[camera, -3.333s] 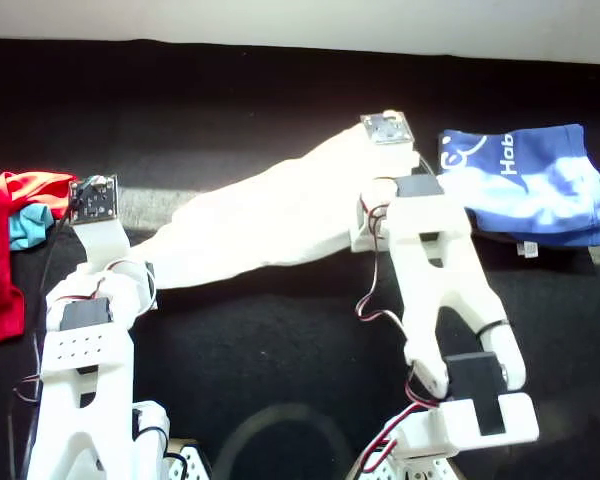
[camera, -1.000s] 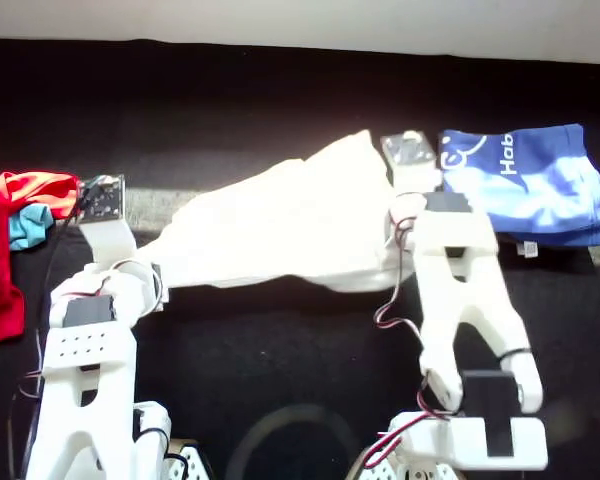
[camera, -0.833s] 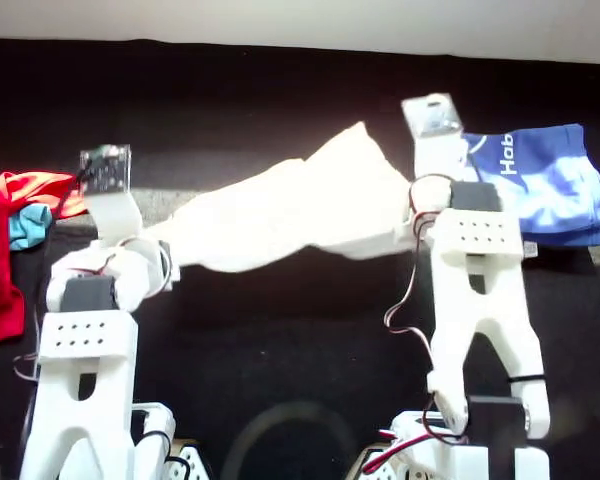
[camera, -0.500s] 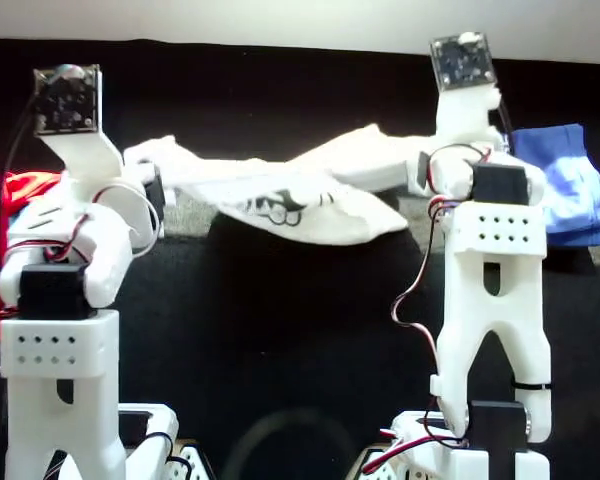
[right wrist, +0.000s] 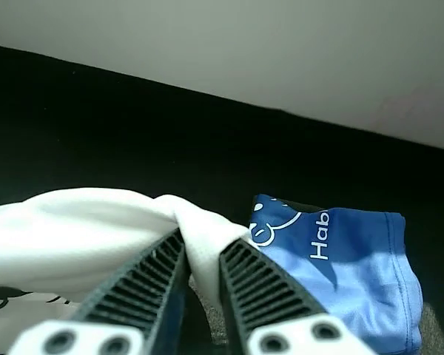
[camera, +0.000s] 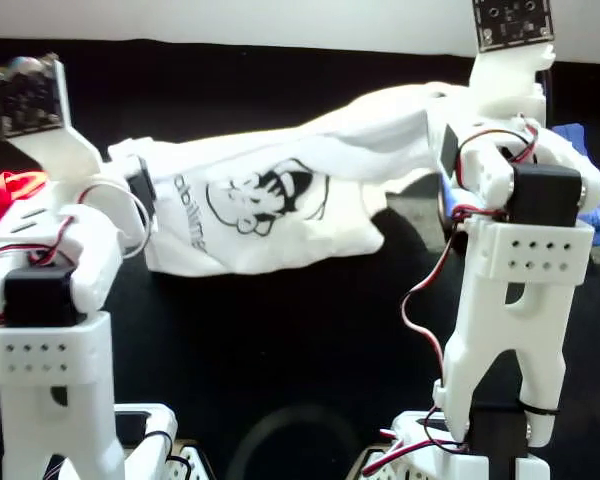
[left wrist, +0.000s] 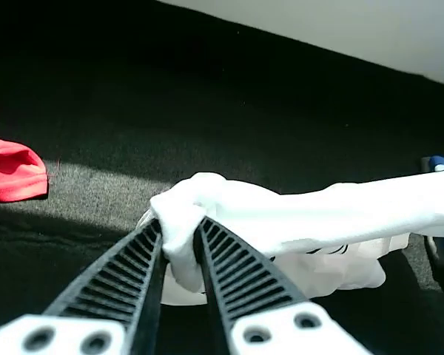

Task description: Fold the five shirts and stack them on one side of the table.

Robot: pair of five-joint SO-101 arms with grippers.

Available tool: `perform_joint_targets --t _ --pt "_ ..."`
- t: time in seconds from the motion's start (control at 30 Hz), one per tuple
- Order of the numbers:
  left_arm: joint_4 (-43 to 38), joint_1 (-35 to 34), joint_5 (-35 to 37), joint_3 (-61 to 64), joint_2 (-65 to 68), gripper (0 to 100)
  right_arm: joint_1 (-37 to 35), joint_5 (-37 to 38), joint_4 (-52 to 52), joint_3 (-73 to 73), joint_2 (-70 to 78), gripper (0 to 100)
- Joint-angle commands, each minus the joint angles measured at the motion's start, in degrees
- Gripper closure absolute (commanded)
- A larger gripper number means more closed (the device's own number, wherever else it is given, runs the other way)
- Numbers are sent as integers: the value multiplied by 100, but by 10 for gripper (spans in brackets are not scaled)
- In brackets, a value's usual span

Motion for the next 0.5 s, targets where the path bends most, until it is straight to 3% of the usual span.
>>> perform_joint_targets --t 0.0,0.2,0.4,0.47 --pt "-360 -163 44 1095 -48 991 -57 53 -66 919 -207 993" --pt "-1178 -180 -97 3231 -48 986 -207 62 -760 2844 -268 993" --pt "-1336 -426 -1213 4145 -84 783 -198 62 -1253 3714 -268 993" --pt "-1240 -752 -1424 3969 -84 772 -154 62 -1253 3705 -268 993"
